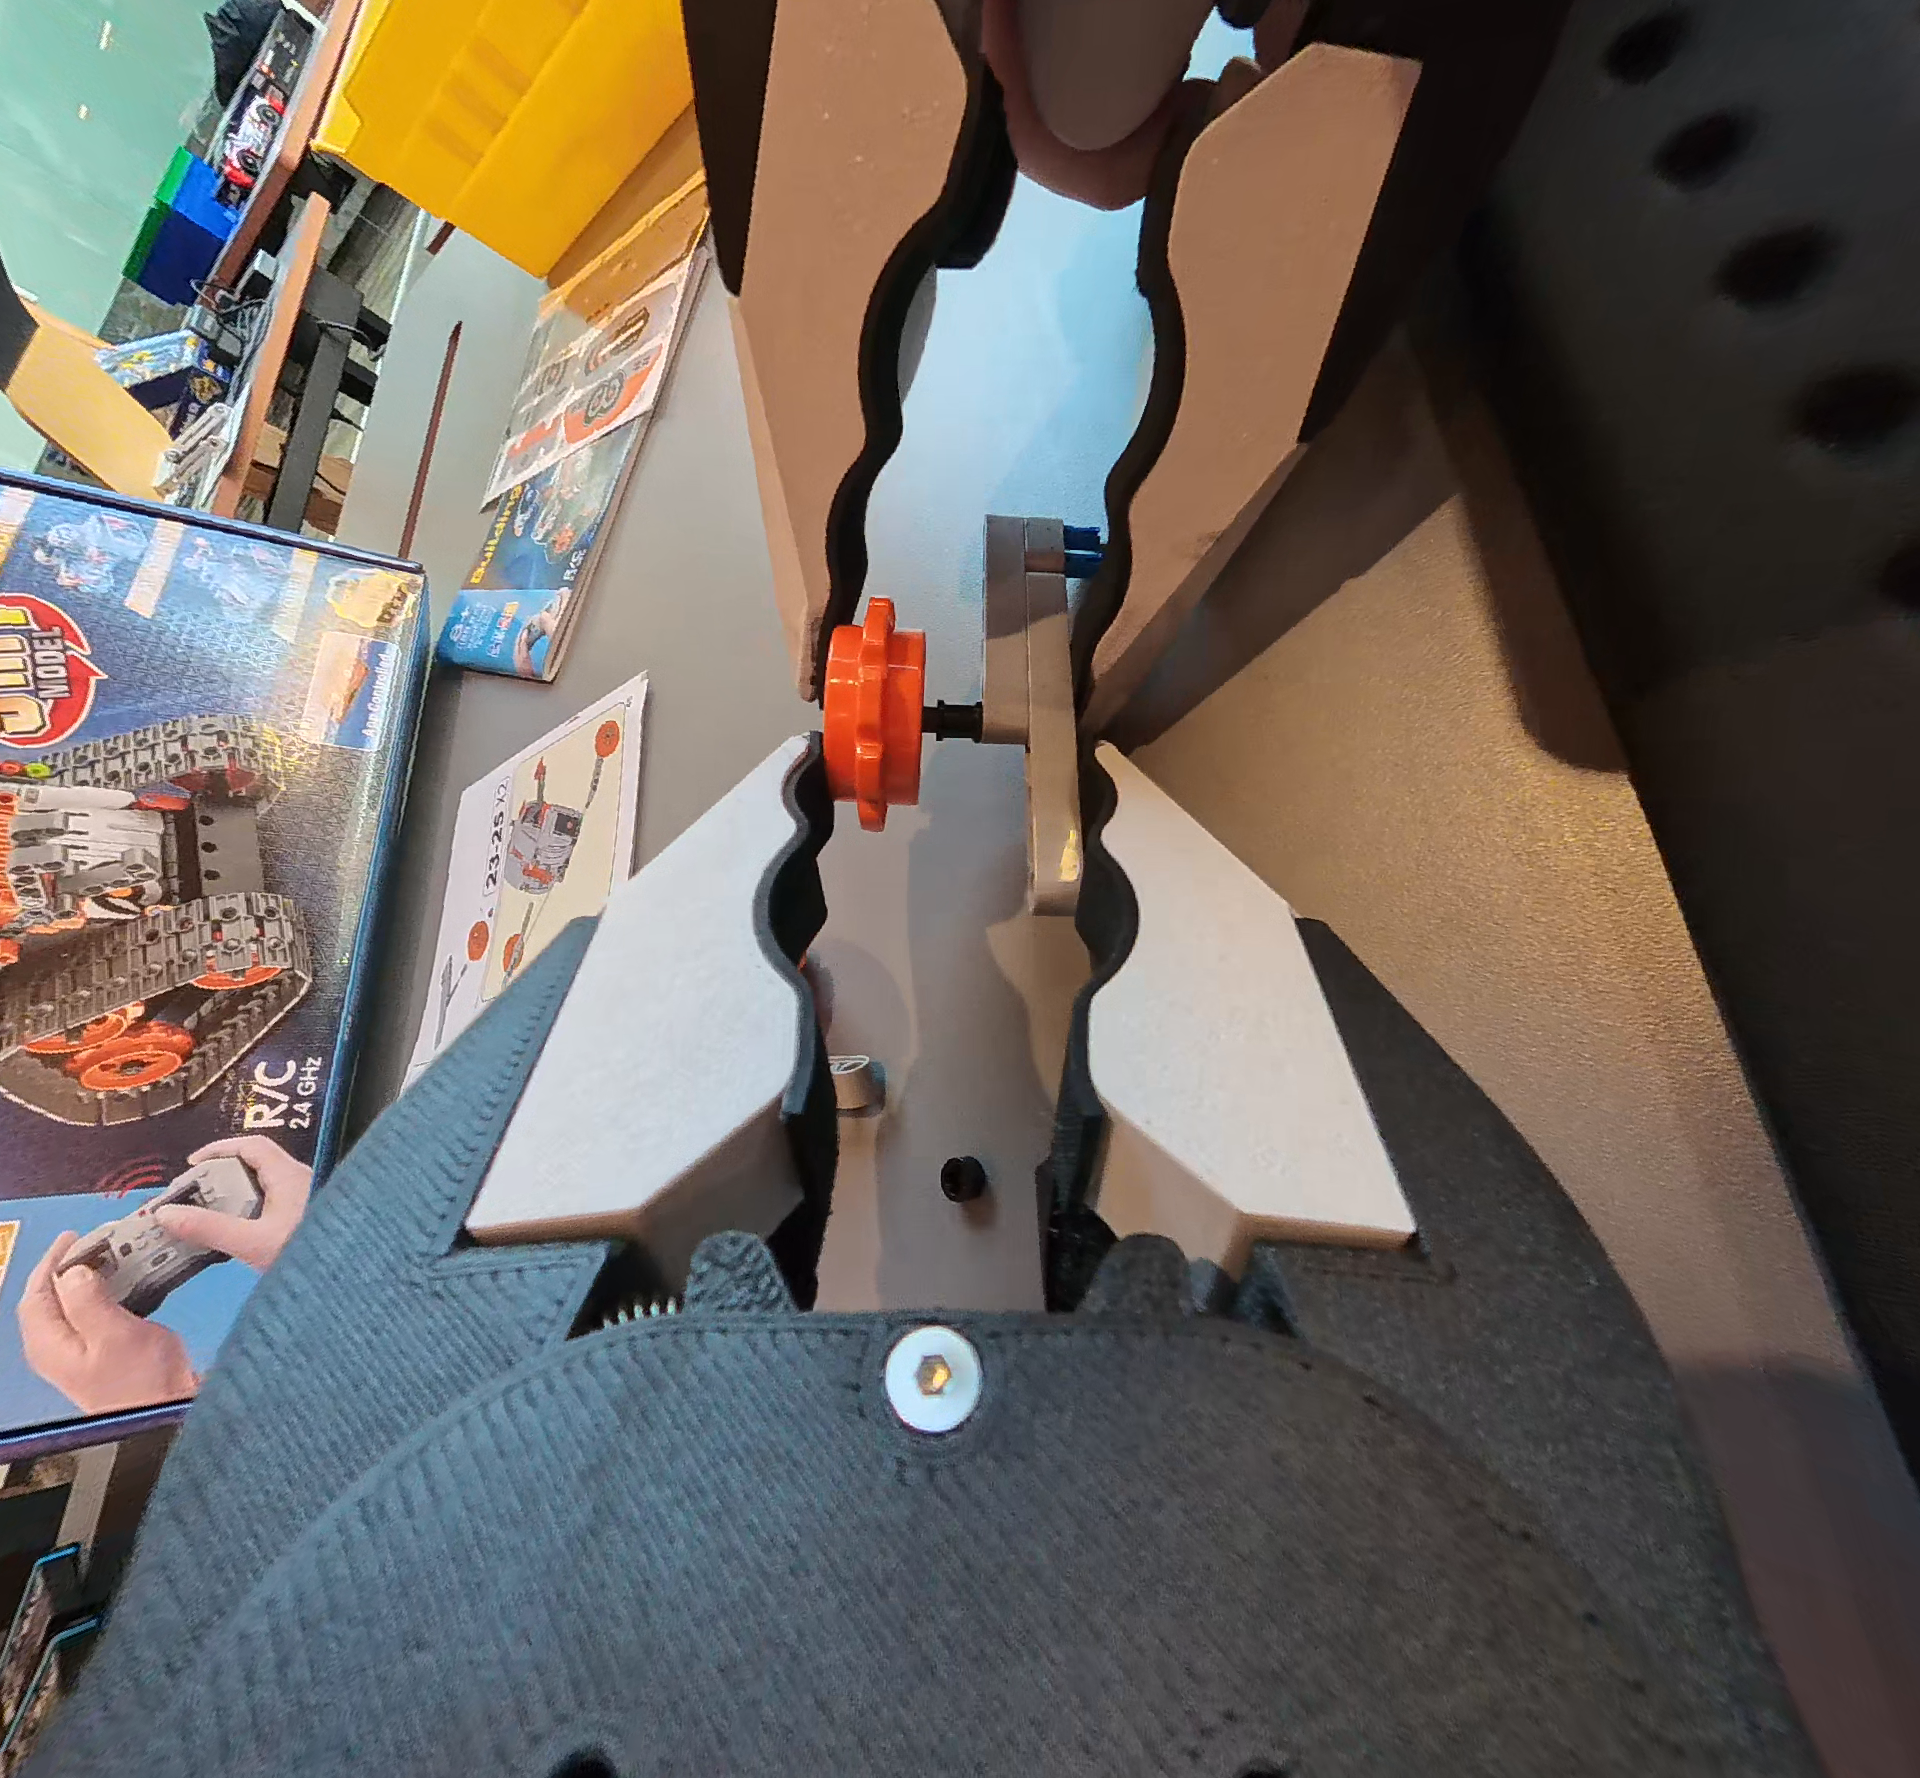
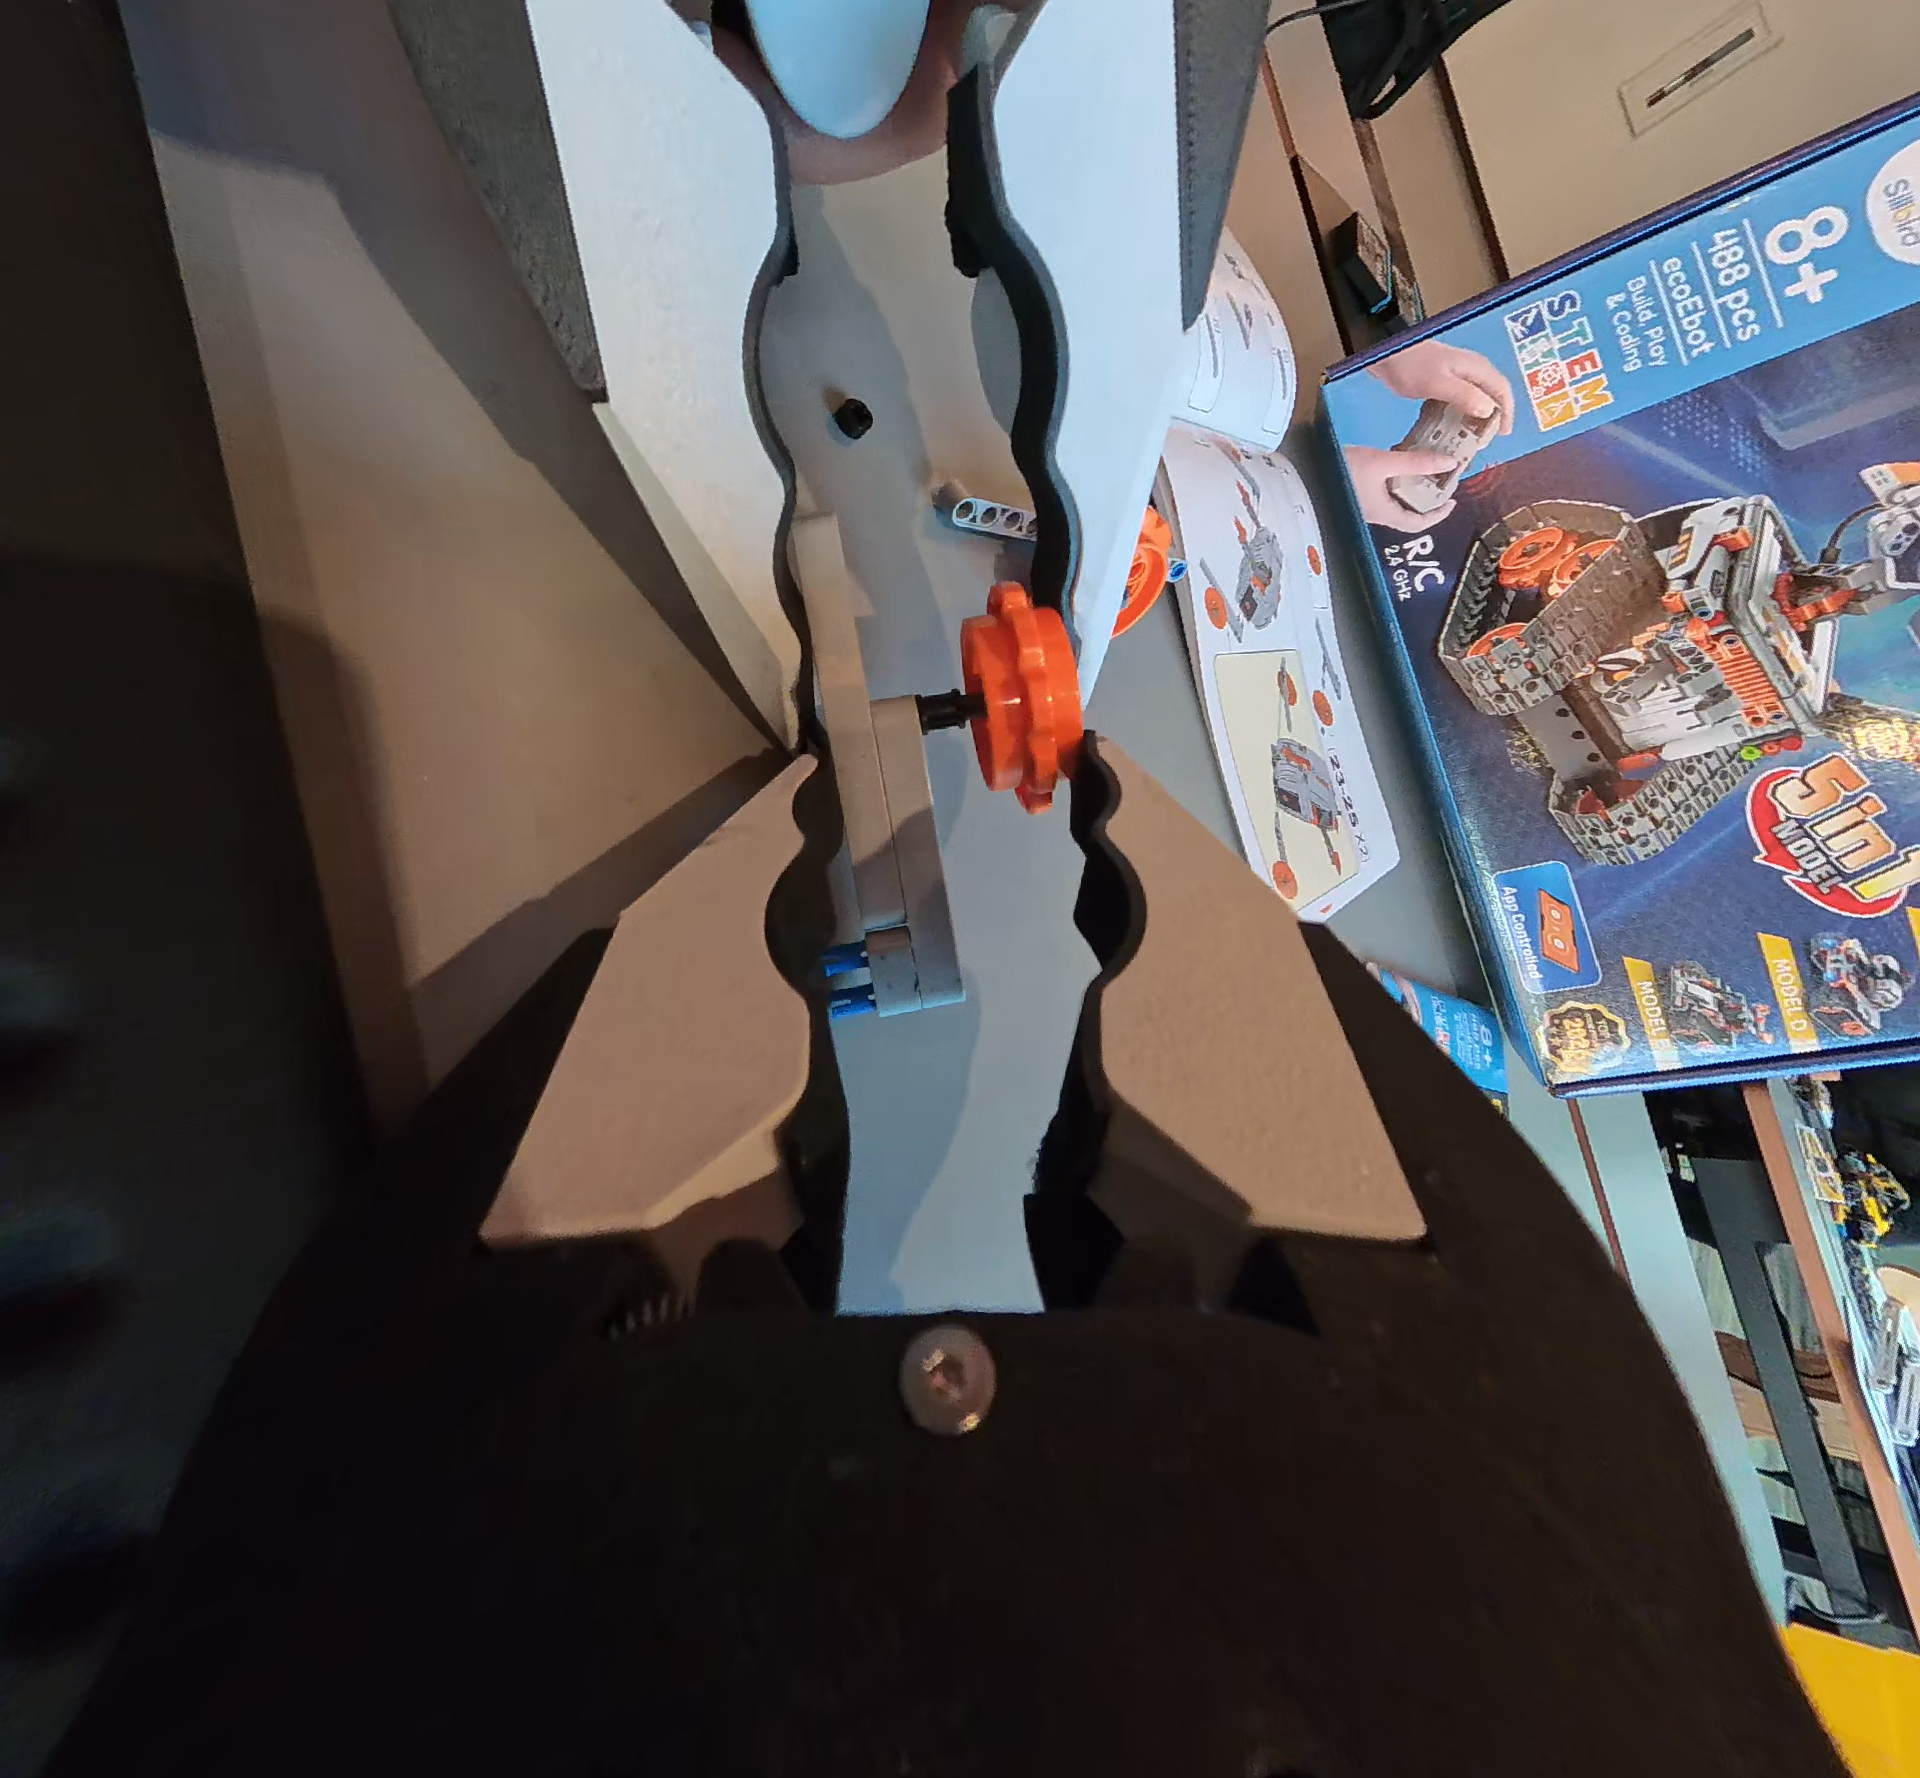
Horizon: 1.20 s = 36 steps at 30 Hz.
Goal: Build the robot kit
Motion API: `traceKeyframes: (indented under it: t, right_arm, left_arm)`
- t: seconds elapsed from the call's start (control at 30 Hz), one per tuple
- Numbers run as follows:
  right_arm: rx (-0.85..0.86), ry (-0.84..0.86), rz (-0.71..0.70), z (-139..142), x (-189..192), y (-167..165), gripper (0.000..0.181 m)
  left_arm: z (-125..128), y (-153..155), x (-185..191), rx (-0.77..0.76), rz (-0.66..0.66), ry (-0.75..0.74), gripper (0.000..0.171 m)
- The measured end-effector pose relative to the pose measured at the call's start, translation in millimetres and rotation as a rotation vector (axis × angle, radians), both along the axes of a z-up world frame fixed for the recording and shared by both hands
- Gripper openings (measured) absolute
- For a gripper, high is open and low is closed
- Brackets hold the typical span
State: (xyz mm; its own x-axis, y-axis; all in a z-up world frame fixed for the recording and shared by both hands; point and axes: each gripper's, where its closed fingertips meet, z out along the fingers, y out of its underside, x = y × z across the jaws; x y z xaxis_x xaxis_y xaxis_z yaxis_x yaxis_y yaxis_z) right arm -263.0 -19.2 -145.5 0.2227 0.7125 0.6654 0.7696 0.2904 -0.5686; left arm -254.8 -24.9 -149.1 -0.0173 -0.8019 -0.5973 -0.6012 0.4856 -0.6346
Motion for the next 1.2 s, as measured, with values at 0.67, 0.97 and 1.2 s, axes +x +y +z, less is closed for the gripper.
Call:
traceKeyframes:
  t: [0.67,0.97,1.2]
  right_arm:
    - [-0.056,-0.001,-0.023,-1.0,1.9,0.9,0.042]
    - [-0.057,-0.002,-0.023,-1.1,1.9,0.9,0.042]
    - [-0.058,-0.003,-0.023,-1.2,2.0,1.3,0.042]
  left_arm:
    - [-0.8,0.8,0.7,-0.063,0.034,-0.014,0.046]
    - [-0.9,0.8,0.2,-0.056,0.038,-0.012,0.046]
    - [-1.0,1.1,0.1,-0.060,0.048,-0.011,0.045]
